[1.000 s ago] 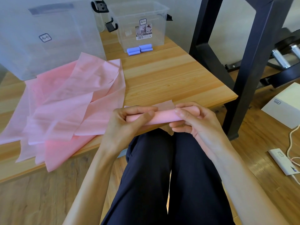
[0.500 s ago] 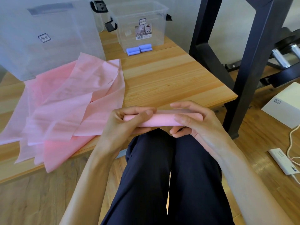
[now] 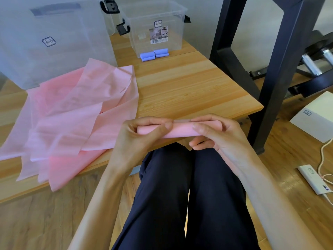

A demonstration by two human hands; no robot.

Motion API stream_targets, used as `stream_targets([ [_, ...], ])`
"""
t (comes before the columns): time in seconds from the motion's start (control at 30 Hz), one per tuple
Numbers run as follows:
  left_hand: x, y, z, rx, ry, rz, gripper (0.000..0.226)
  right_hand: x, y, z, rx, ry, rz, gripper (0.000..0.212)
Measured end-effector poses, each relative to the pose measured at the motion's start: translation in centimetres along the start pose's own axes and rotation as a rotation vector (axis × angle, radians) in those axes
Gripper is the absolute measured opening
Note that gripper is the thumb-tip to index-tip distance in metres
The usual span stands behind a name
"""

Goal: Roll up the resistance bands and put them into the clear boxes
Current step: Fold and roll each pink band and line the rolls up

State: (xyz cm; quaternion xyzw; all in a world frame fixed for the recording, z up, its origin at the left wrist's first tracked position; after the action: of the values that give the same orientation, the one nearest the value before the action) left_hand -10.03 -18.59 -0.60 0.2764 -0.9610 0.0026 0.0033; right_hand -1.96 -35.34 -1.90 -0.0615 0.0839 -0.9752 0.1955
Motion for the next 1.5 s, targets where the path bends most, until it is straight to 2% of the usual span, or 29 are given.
stream_targets([
  [0.13,0.2,-0.2,-0.6,-0.108,-0.13,0.027,0.019,-0.1,0.2,-0.1,-0.007,-0.047,-0.019,0.026],
  [0.23,-0.1,-0.1,0.2,-0.024,-0.023,0.0,0.018,0.0,0.0,0.1,-0.023,-0.015,0.004,0.031],
  [0.3,-0.2,-0.1,0.6,0.05,0.038,0.004,0.018,0.1,0.1,0.3,-0.018,0.031,-0.005,0.026],
  [0.47,0.3,-0.2,-0.7,-0.036,-0.144,0.04,0.022,-0.1,0.2,0.2,-0.061,0.028,-0.033,0.02],
  [0.57,0.1,0.0,-0.5,-0.019,-0.127,-0.006,0.017,0.1,0.0,0.4,-0.029,0.058,0.004,0.026],
  [0.67,-0.2,0.3,0.0,0.026,-0.059,-0.01,0.017,0.3,-0.1,0.7,0.0,0.099,0.018,0.021],
  [0.87,0.3,-0.1,-0.7,-0.068,-0.205,0.067,0.018,0.0,0.4,0.2,-0.028,0.046,-0.025,0.019],
  [1.07,-0.4,0.3,0.5,0.003,-0.032,0.03,0.021,0.3,0.2,0.7,-0.005,0.135,-0.007,0.014],
  [1.2,-0.1,-0.1,0.0,-0.032,-0.093,0.085,0.023,0.1,0.7,0.6,-0.036,0.126,-0.056,0.018],
  [1.33,-0.4,0.0,0.1,0.019,0.005,0.055,0.019,0.6,0.5,1.1,0.074,0.19,0.018,0.017],
  [1.4,-0.5,0.2,0.2,0.016,0.011,0.055,0.022,0.5,0.4,1.1,0.103,0.209,0.004,0.017],
  [1.5,-0.3,-0.2,-0.2,-0.028,-0.06,0.084,0.029,0.1,0.9,1.0,0.083,0.207,-0.052,0.017],
])
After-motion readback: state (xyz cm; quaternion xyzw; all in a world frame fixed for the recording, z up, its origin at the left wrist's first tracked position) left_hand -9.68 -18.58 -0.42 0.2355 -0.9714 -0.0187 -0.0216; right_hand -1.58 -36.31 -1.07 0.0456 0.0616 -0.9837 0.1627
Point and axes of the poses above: each hand's wrist, its own x-axis away from the middle knuckle, its own y-axis out of the back of the hand, z = x × y, the point moved 6 cm from there along -x, towards the middle knuckle, and after that the axes turned 9 degrees about -z, right-handed, at the moved point
